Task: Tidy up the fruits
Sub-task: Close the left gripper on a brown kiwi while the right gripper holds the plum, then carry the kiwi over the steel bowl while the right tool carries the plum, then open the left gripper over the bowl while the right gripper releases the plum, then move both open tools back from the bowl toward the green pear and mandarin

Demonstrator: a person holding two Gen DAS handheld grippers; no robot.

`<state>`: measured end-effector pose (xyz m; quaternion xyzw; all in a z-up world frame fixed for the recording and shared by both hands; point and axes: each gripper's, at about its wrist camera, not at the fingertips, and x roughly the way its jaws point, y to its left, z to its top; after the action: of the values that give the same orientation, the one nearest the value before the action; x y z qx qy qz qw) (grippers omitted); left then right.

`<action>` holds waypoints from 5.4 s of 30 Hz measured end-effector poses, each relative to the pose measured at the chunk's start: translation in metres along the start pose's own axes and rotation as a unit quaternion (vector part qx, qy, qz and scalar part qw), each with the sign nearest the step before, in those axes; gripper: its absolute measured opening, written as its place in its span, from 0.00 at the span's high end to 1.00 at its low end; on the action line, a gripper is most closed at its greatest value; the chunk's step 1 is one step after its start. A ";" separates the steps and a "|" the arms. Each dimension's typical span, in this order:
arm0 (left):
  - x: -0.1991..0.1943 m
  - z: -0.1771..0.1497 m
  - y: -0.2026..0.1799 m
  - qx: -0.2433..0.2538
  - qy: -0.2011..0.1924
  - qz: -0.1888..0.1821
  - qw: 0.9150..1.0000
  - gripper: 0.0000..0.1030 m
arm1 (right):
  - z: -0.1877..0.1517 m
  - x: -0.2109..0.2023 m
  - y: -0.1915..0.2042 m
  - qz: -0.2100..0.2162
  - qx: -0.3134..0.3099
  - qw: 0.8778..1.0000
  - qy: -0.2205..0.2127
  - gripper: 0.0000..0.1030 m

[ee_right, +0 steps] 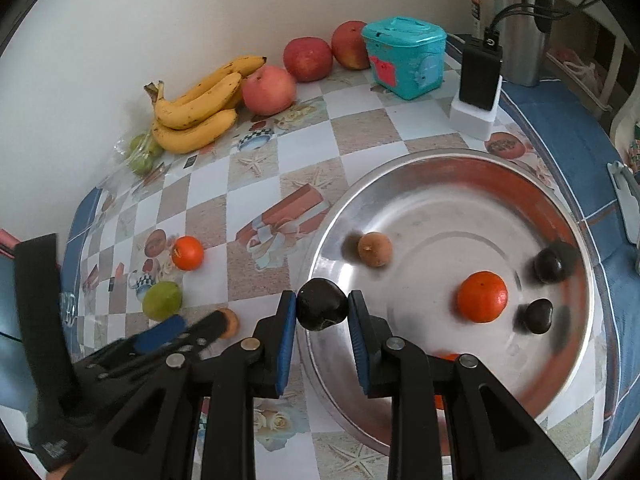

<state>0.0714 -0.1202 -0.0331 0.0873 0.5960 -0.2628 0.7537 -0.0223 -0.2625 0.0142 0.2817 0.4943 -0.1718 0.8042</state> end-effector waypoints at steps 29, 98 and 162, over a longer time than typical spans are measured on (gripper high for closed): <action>-0.030 -0.006 -0.051 0.065 -0.051 0.004 0.997 0.73 | 0.005 -0.005 -0.052 -0.080 0.062 0.995 -0.017 0.74; -0.035 0.003 -0.019 -0.046 -0.077 0.077 0.993 0.22 | 0.004 -0.010 -0.069 -0.120 0.059 0.991 -0.029 0.19; -0.032 0.023 0.119 -0.195 -0.059 0.088 0.975 0.00 | -0.003 0.038 0.079 -0.047 -0.124 0.991 -0.025 0.06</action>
<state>0.1456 -0.0197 -0.0182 -0.0250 0.5803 -0.0785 0.8102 0.0369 -0.1988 0.0015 0.1524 0.5040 -0.1538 0.8361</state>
